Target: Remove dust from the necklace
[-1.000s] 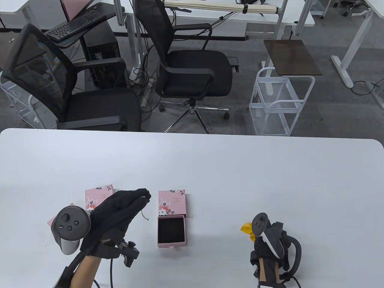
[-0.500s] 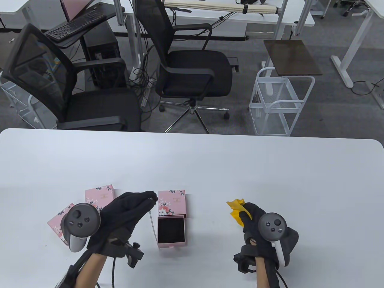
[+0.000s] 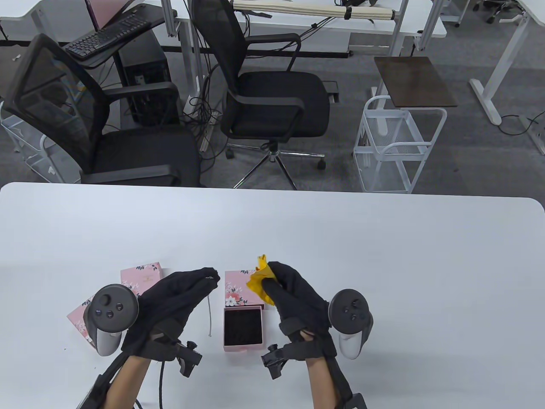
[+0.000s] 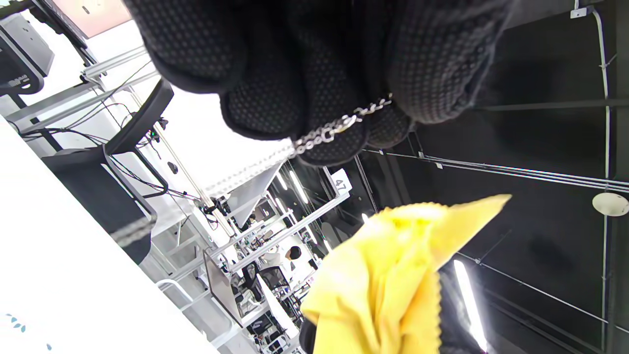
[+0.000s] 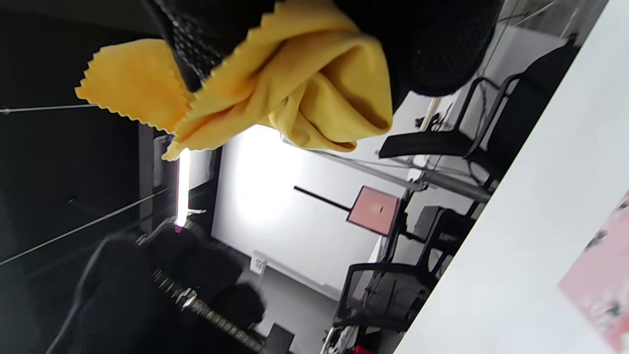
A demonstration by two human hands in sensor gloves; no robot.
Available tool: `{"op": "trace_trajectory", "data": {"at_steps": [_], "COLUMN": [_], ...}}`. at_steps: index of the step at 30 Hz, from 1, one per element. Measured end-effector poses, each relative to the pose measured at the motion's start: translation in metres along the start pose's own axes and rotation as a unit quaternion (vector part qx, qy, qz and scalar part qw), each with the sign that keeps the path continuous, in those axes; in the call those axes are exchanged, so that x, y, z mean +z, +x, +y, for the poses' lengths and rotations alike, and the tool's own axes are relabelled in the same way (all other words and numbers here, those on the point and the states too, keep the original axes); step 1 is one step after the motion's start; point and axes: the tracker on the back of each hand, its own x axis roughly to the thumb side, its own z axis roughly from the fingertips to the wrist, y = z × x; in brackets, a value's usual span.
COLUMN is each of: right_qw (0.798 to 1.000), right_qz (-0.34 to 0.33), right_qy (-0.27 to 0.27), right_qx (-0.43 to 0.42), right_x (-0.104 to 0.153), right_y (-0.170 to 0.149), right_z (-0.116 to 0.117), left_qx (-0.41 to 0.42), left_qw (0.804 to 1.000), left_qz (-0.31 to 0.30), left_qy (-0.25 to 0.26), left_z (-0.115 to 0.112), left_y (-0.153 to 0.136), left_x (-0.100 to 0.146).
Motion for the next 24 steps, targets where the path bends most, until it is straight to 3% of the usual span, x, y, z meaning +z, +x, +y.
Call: {"op": "trace_trajectory", "data": {"at_steps": [5, 13, 19, 24], "right_qw": [0.998, 0.986, 0.967, 0.949], "right_qz": [-0.035, -0.071, -0.092, -0.122], "right_qy": [0.026, 0.011, -0.059, -0.073], "right_qx": [0.037, 0.149, 0.231, 0.28], "right_x": [-0.002, 0.004, 0.015, 0.021], "right_y": [0.011, 0.017, 0.03, 0.037], "right_z": [0.022, 0.053, 0.066, 0.073], "left_qx": [0.012, 0.013, 0.012, -0.003], "left_qw": [1.0, 0.999, 0.999, 0.999], "left_qz": [0.011, 0.037, 0.035, 0.028], "left_qy": [0.008, 0.031, 0.022, 0.034], "left_z": [-0.003, -0.006, -0.005, -0.007], "left_y": [-0.001, -0.005, -0.001, 0.005], "left_x": [0.0, 0.001, 0.002, 0.007]}}
